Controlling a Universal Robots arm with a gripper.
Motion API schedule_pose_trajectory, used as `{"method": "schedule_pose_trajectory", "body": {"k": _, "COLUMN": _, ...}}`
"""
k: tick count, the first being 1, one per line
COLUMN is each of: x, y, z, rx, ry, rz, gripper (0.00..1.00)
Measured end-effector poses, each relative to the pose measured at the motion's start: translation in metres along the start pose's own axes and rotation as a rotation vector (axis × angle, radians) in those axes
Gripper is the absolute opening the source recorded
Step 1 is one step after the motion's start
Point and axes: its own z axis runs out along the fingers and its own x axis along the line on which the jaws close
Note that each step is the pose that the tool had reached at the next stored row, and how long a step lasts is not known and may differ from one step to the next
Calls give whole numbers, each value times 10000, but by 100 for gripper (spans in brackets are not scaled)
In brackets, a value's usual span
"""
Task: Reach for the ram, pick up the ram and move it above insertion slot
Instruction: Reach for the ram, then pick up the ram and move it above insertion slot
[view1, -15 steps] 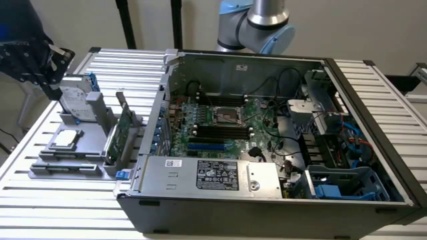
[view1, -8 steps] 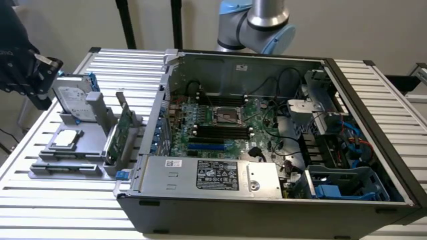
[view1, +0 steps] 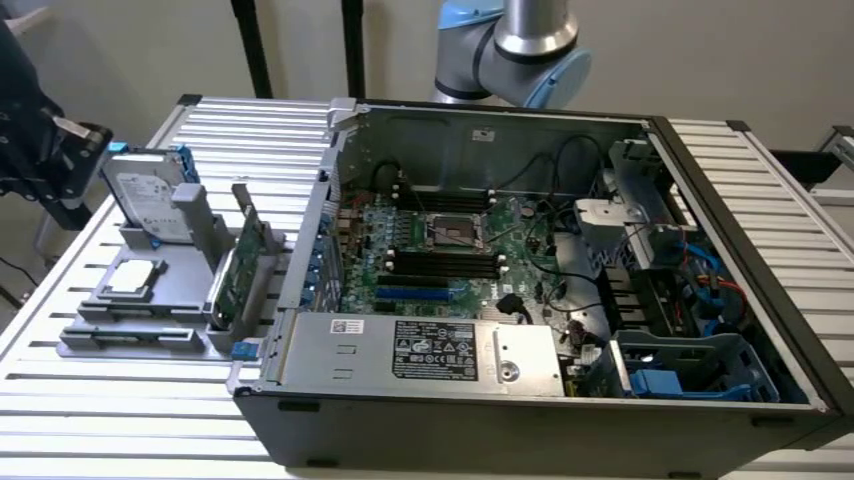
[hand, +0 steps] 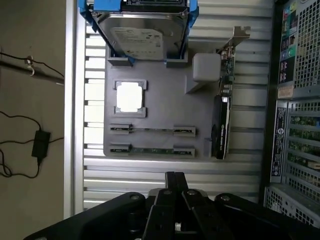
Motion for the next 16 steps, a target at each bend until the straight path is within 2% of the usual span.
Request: {"method": "schedule_pose_trajectory", "body": {"k": 16, "x": 0, "y": -1, "z": 4, "rx": 1, "ry": 110, "rz": -2914, "gripper": 11}}
